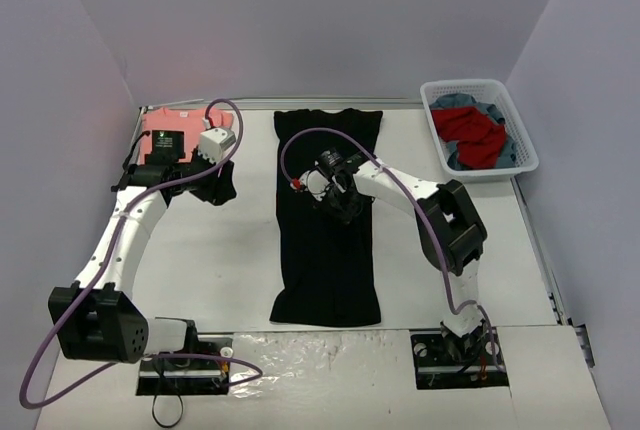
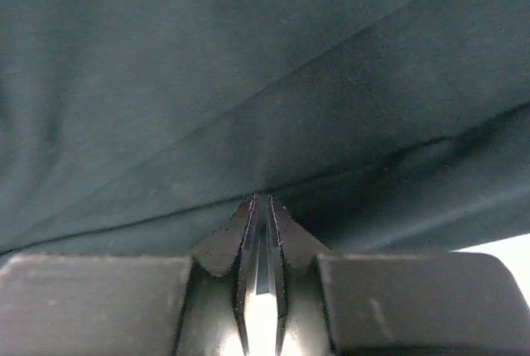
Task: Fold and stack the t-shirts
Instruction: Rotate the tshirt 90 degrees
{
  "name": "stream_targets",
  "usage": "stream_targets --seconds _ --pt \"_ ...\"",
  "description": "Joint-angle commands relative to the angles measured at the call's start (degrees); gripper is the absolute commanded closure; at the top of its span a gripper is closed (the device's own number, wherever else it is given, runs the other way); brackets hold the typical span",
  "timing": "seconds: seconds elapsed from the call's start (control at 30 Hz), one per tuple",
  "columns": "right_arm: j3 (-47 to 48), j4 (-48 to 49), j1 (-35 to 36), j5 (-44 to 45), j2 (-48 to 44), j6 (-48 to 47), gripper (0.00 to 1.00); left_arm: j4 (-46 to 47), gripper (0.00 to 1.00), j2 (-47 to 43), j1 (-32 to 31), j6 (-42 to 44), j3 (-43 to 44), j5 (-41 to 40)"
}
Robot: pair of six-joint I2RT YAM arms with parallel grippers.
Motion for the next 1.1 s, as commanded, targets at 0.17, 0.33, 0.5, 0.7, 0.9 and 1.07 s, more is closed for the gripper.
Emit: stream_targets --seconds 0.17,0.33,0.5,0.7,0.9,1.07 --pt "2.0 -2.5 -0.2 4.0 3.7 1.5 0.88 2.6 0.53 -3.8 1.0 -0.8 -1.3 0.4" --pt "2.1 -2.5 -0.2 5.4 4.2 1.9 0.82 3.1 0.53 -4.0 1.1 -0.9 -1.7 0.8" --pt "2.3 -2.5 -0.2 6.5 5.0 1.9 0.78 3.4 0.52 -4.6 1.1 -1.0 -2.0 1.0" --pt "2.3 -2.6 -0.3 6.2 5.0 1.6 0.71 4.1 0.52 -5.5 1.1 -1.1 -2.7 0.8" --pt "2.0 -2.7 -0.2 6.0 5.8 1.2 0.67 4.2 0.52 -5.9 1.1 -0.9 -3.0 0.6" --pt "2.3 -2.6 -0.2 5.8 6.7 1.2 0.73 4.6 0.52 -6.3 1.2 -0.7 -3.4 0.4"
